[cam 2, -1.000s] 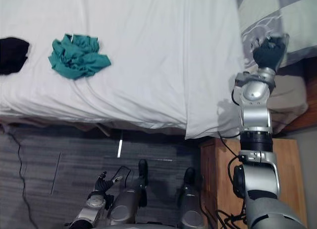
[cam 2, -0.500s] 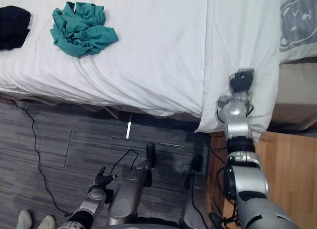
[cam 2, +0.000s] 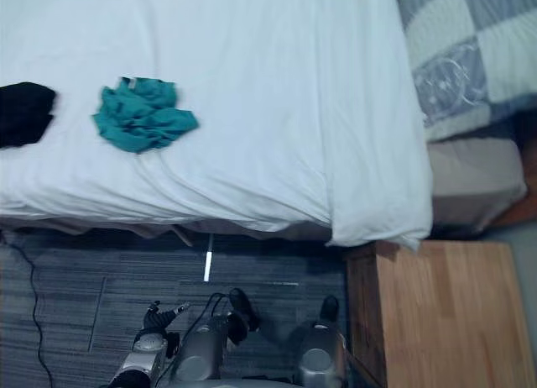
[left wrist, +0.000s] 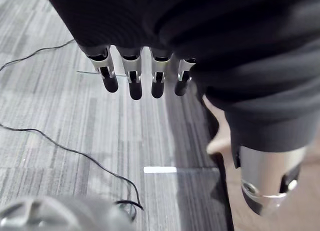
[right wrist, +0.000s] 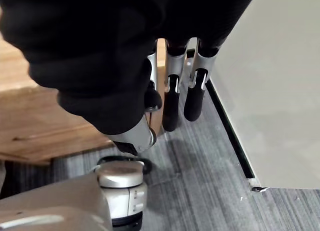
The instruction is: Tidy the bed and pick cloth on bed and put in laundry
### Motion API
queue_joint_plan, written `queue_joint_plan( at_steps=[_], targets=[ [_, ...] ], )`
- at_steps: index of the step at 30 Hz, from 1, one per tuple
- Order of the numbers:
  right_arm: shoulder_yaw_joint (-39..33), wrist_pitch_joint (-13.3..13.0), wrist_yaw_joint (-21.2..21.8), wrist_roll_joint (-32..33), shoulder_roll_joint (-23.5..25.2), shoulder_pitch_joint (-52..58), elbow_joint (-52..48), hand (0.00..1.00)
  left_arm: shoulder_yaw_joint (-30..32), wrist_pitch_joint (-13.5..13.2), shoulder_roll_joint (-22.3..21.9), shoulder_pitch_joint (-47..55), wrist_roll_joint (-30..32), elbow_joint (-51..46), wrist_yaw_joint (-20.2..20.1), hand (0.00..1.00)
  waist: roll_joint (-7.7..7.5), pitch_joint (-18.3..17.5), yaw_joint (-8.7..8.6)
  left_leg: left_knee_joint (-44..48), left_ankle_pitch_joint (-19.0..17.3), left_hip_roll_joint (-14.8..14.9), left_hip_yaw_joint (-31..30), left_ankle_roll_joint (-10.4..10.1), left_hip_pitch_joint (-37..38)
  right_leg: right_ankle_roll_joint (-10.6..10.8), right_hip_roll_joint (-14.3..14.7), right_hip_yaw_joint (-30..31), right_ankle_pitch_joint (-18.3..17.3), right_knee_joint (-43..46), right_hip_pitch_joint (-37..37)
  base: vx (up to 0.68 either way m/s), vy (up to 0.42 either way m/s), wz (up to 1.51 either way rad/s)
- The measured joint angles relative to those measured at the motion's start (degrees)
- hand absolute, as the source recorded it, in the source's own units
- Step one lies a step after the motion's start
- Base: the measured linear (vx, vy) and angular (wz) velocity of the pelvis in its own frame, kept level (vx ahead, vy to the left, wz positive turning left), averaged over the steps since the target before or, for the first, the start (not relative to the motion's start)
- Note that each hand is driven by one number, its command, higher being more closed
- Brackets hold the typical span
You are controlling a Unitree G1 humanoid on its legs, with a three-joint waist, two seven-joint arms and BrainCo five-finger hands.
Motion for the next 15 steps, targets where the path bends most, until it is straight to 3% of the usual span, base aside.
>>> queue_joint_plan(
  at_steps=[1, 3, 4, 5, 6, 7, 8, 9, 10, 11, 12, 13, 14, 15],
  targets=[
    [0.4, -0.4, 0.3, 0.1, -0.4, -0.2, 0.3, 0.00, 1.6, 0.0, 0.6, 1.9, 0.9, 0.1, -0.1, 0.00, 0.26, -1.9, -0.10, 2.8, 0.0, 7.2, -2.5, -0.7, -1.4, 0.9, 0.2, -1.4, 0.4, -1.1, 1.5, -0.01, 0.237, 0.29],
    [0.8, -1.5, 0.2, 0.2, -1.9, -0.4, 0.5, 0.00, 1.4, 0.0, 0.2, 4.3, 1.5, 1.4, -0.2, 0.00, 1.99, -3.9, 0.07, -0.4, 1.3, 13.5, -6.4, -2.6, -1.2, 2.9, -0.2, -2.3, 1.2, -2.0, 3.8, 0.07, 0.439, 0.36],
    [1.0, -1.7, 0.2, 0.3, -2.6, -1.0, 1.1, 0.00, 1.5, 0.3, 0.1, 5.3, 1.7, 2.5, -0.3, 0.00, 2.63, -5.1, 0.00, -1.3, 4.2, 13.7, -6.9, -10.2, -0.9, 3.9, -1.8, -2.8, 1.6, -2.1, 4.7, 0.10, 0.531, 0.46],
    [0.5, -1.7, 0.1, 0.5, -2.5, -1.9, 2.0, 0.00, 1.3, 0.4, 1.0, 5.3, 1.7, 2.7, -0.4, 0.00, 0.81, -5.4, 0.06, -0.1, 3.3, 12.0, -6.5, -9.4, -1.1, 3.8, -4.0, -2.6, 1.6, -2.3, 5.2, 0.12, 0.540, 0.58],
    [-0.7, -1.6, 0.0, 1.4, -1.7, -2.4, 3.8, 0.00, 1.2, 0.4, 2.9, 5.7, 2.1, 2.9, -0.1, 0.00, -2.42, -6.5, 0.51, 2.6, -0.4, 8.6, -5.4, -9.0, -2.3, 1.9, -7.1, -2.7, 5.2, -2.5, 5.4, 0.14, 0.522, 0.35],
    [-1.4, -1.7, 0.1, 1.4, -1.5, -2.6, 4.3, 0.00, 1.3, 0.4, 3.5, 5.8, 2.4, 3.4, -0.1, 0.00, -3.33, -6.5, 0.98, 3.1, -1.7, 7.9, -4.9, -8.8, -1.7, 1.6, -8.8, -3.0, 9.2, -1.7, 5.2, 0.17, 0.523, 0.11],
    [-1.4, -1.7, 0.0, 1.5, -1.4, -2.9, 4.2, 0.00, 1.4, 0.6, 3.7, 6.2, 2.4, 4.1, -0.1, 0.00, -3.52, -6.1, 1.47, 2.0, -2.3, 6.5, -3.0, -8.2, 0.1, -2.8, -10.5, -4.9, 13.5, -0.2, 3.9, 0.17, 0.523, -0.27],
    [-1.4, -1.3, -0.1, 1.9, -1.7, -3.2, 4.3, 0.00, 1.4, 0.8, 3.3, 7.0, 2.4, 4.1, -0.1, 0.00, -3.79, -6.3, 1.66, -0.2, -1.5, 5.5, -1.3, -6.6, 2.2, -8.6, -11.4, -7.2, 14.0, 4.0, 2.1, 0.17, 0.461, -0.31],
    [-1.2, -1.2, 0.1, 2.3, -1.8, -3.5, 4.2, 0.00, 1.2, 0.9, 2.9, 7.2, 2.4, 4.1, -0.4, 0.00, -3.54, -6.2, 1.04, -3.2, 0.5, 5.2, -0.5, -5.6, 4.6, -7.9, -10.0, -7.9, 7.8, 14.1, -1.1, 0.19, 0.452, -0.23],
    [-1.0, -1.4, 0.3, 2.4, -1.0, -3.7, 4.2, 0.00, 0.1, 1.0, 3.0, 7.0, 2.4, 4.1, -0.7, 0.00, -3.45, -6.1, 0.58, -7.8, 3.9, 4.4, -1.0, -6.1, 7.1, -3.7, -4.6, -6.8, 0.0, 22.0, -3.3, 0.15, 0.289, -0.10],
    [-0.9, -1.6, 0.3, 2.4, -0.5, -3.7, 4.2, 0.00, -0.8, 1.0, 3.0, 6.8, 2.4, 4.1, -0.8, 0.00, -3.42, -6.1, 0.47, -10.1, 5.1, 3.8, -1.2, -6.4, 8.3, -3.2, -1.8, -6.5, -2.9, 23.7, -4.0, 0.14, 0.212, -0.10],
    [0.3, -2.0, 0.3, 2.5, 0.2, -3.8, 3.6, 0.00, -2.8, 1.3, 2.9, 6.1, 2.4, 4.1, -1.6, 0.00, -2.64, -6.1, -0.25, -16.2, 5.7, 2.6, -2.1, -6.2, 11.5, -3.6, 6.3, -5.3, -8.4, 24.0, -5.2, 0.10, 0.125, -0.07],
    [0.9, -2.2, 0.6, 2.8, -0.1, -3.4, 2.7, 0.00, -3.9, 1.4, 2.9, 5.4, 2.5, 4.3, -2.0, 0.00, -2.26, -6.1, -0.56, -19.0, 5.6, 1.8, -2.5, -5.9, 12.8, -4.2, 10.9, -4.7, -9.8, 22.5, -5.9, 0.11, 0.114, 0.03],
    [2.3, -2.5, 0.9, 3.0, -0.1, -2.8, 1.1, 0.00, -4.8, 1.4, 2.9, 3.9, 2.7, 4.8, -2.6, 0.00, -2.00, -5.9, -0.88, -21.9, 6.3, 0.7, -2.9, -5.1, 14.0, -5.6, 17.3, -3.0, -10.2, 16.8, -6.5, 0.11, 0.040, 0.34]
  ],
)
